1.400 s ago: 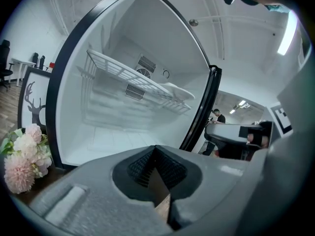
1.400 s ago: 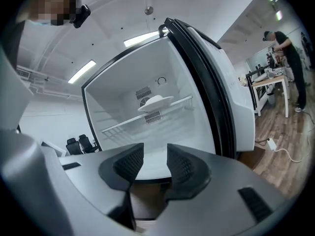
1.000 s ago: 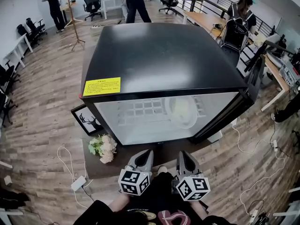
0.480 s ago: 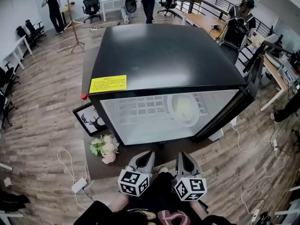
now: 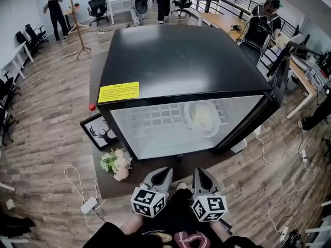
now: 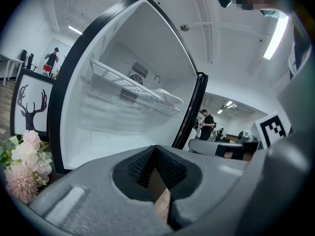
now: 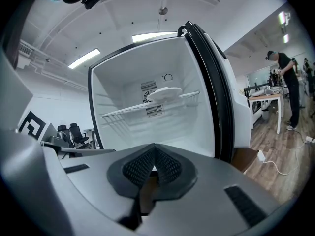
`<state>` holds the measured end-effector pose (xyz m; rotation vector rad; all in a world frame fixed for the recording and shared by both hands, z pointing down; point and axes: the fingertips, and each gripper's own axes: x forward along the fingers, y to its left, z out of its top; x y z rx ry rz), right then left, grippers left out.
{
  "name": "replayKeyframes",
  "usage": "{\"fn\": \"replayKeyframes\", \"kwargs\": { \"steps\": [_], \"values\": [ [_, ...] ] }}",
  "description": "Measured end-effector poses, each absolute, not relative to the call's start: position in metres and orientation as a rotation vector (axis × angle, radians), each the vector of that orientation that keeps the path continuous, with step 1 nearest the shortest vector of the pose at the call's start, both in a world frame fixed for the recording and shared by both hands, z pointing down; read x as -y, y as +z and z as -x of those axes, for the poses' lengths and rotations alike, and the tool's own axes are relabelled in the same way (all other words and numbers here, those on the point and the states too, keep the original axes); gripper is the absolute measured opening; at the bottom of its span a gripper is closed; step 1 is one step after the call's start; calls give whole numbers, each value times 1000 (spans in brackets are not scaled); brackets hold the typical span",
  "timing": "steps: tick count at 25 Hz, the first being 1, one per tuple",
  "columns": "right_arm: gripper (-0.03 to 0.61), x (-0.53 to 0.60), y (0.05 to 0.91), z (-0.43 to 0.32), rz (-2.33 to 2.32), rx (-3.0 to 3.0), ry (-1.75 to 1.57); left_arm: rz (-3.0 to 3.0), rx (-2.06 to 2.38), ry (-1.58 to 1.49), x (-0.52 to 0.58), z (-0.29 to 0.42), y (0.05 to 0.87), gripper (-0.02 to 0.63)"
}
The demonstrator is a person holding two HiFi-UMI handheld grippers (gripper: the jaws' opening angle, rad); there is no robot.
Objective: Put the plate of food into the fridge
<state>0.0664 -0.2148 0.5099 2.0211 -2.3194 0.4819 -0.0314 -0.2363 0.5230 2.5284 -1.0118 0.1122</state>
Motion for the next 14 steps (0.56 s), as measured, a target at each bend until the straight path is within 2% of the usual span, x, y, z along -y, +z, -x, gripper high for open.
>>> {"fn": "replayKeyframes", "kwargs": {
  "steps": [14],
  "values": [
    [5,215,515,-61,-2023,2315,525,-2531,981,104,235,34,526,8]
  ]
}}
